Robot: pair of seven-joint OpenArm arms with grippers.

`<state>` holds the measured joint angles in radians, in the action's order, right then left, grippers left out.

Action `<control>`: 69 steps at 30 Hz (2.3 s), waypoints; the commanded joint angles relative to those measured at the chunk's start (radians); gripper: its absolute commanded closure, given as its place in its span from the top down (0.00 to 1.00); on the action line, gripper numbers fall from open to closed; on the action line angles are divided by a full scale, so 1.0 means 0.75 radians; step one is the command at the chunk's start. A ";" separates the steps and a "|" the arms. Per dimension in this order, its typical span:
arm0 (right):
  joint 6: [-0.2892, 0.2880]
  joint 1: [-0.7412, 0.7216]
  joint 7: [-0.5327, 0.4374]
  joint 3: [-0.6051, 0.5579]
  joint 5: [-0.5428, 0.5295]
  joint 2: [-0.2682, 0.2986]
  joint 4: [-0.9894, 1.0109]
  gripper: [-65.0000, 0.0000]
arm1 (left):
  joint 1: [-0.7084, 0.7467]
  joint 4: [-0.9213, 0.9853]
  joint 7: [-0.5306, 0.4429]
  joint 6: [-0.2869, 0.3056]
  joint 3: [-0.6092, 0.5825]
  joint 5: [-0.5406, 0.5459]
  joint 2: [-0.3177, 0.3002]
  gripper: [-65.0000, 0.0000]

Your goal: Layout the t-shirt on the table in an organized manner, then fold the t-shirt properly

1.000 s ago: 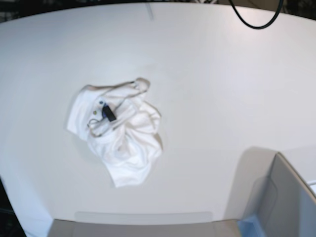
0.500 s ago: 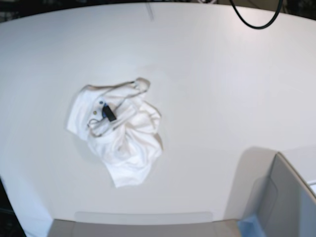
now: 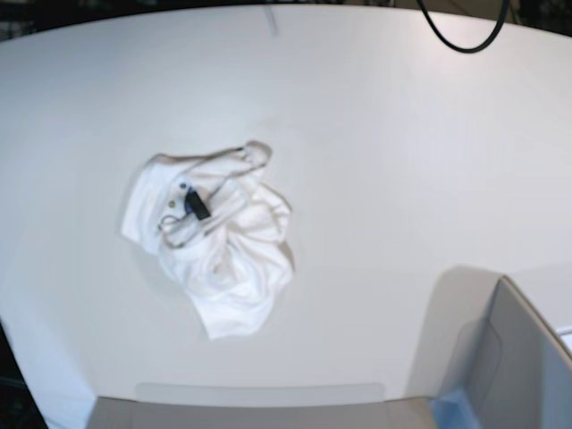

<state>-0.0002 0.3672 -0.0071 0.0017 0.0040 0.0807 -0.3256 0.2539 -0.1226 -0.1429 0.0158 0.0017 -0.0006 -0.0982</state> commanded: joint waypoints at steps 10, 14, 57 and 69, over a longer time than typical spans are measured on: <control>-0.001 0.135 -0.208 -0.003 0.000 0.035 -0.003 0.00 | 0.278 -0.386 -0.038 -0.008 0.001 -0.002 -0.001 0.00; -0.001 0.170 -0.260 -0.005 0.000 0.051 -0.003 0.00 | 0.307 -0.386 -0.128 -0.008 0.001 -0.002 -0.001 0.00; 0.931 0.543 -0.714 -0.580 -0.002 0.241 -0.620 0.08 | 0.761 -1.122 -0.261 -0.008 0.005 0.002 -0.028 0.00; 0.931 0.524 -0.716 -0.670 -0.002 0.241 -0.586 0.07 | 0.757 -1.116 -0.261 -0.008 0.005 0.002 -0.028 0.00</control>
<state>0.6888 0.7391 -0.5228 -0.4976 -0.0002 0.2569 -0.7597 0.8009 -0.9562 -0.3172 0.0162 0.0021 -0.0002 -0.1165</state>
